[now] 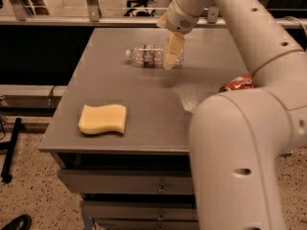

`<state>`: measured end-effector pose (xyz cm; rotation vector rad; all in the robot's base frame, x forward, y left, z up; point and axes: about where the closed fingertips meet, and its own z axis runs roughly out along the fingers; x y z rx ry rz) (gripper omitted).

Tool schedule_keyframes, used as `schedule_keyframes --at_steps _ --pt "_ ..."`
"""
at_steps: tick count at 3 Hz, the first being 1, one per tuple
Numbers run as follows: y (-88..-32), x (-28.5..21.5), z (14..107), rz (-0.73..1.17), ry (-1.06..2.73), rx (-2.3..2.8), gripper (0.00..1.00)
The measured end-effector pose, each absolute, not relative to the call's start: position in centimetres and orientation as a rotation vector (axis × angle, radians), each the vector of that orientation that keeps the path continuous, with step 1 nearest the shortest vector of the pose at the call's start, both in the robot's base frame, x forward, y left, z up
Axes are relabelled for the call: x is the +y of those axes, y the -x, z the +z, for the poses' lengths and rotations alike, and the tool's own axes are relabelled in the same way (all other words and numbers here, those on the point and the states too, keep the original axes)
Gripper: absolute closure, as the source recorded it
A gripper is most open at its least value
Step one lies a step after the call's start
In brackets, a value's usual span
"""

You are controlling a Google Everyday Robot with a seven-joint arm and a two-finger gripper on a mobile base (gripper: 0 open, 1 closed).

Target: Knock water bottle over

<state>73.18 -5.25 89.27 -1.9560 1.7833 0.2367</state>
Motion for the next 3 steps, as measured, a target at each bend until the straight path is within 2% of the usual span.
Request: schedule_keyframes --at_steps 1,3 --pt "-71.1 -10.1 91.5 0.267 1.695 1.823 0.0" --pt "-64.8 -16.2 90.5 0.341 1.262 1.791 0.0"
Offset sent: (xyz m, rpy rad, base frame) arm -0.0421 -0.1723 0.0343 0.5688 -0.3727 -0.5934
